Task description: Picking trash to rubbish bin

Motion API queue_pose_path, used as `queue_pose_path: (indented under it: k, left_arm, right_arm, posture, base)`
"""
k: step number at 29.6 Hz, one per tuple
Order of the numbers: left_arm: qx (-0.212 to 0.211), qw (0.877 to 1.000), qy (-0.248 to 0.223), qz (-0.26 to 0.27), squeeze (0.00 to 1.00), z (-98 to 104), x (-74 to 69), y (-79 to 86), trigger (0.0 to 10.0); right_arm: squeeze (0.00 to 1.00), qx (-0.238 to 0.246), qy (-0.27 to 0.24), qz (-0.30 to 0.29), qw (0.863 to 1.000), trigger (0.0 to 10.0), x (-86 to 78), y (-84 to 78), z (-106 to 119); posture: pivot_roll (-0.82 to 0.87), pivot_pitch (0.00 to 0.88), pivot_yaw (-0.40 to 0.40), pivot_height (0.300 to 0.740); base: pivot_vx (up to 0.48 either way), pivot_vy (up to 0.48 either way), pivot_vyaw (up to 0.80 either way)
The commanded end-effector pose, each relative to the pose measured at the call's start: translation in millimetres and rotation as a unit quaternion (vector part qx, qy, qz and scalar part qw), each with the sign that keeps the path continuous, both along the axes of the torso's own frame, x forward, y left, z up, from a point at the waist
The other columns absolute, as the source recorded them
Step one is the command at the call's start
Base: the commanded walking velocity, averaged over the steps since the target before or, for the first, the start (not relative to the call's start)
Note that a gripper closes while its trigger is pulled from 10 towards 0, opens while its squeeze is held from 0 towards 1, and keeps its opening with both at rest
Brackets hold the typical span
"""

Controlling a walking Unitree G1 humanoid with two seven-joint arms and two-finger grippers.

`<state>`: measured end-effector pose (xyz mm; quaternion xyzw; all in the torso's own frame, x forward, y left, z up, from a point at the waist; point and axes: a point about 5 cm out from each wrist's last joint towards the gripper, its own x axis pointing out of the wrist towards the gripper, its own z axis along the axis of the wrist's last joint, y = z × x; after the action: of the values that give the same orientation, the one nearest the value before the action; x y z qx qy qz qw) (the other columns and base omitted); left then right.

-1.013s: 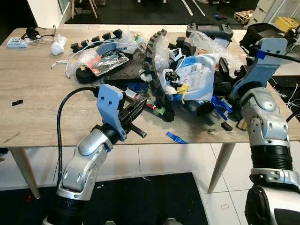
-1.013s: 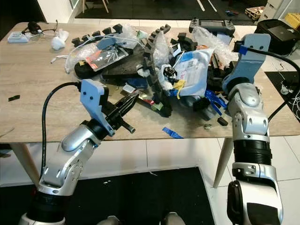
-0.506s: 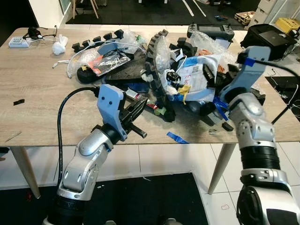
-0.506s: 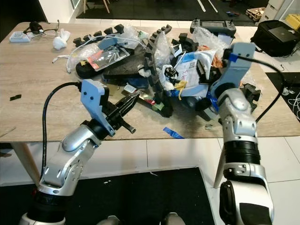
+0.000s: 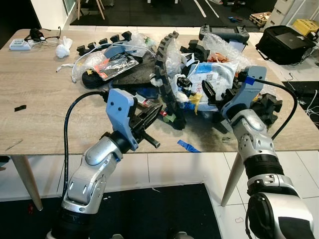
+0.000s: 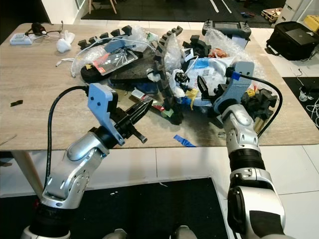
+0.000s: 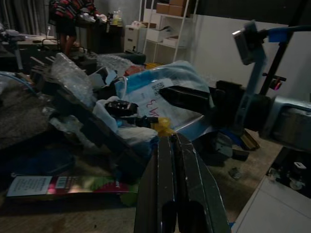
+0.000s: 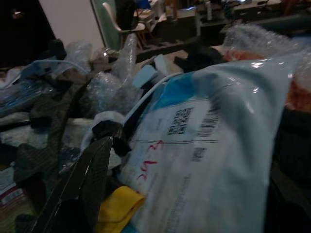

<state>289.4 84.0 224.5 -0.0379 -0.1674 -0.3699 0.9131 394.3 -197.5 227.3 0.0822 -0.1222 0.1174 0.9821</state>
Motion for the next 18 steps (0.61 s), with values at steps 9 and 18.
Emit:
queue_pose_path:
  k: [9,18]
  left_arm:
    - [0.005,1.000,-0.010,0.007,0.00,2.6,-0.6,-4.0,10.0]
    - [0.005,1.000,-0.009,0.006,0.00,3.0,-0.2,-3.5,10.0]
  right_arm:
    - [0.00,0.044,-0.013,0.010,0.999,10.0,3.9,2.1,-0.4]
    - [0.00,0.047,-0.015,0.023,0.999,0.0,4.4,6.3,-4.4]
  posture:
    - [0.02,0.215,-0.034,0.740]
    - [0.02,0.212,-0.035,0.740]
  base:
    - [0.000,0.000,0.00]
    - [0.000,0.000,0.00]
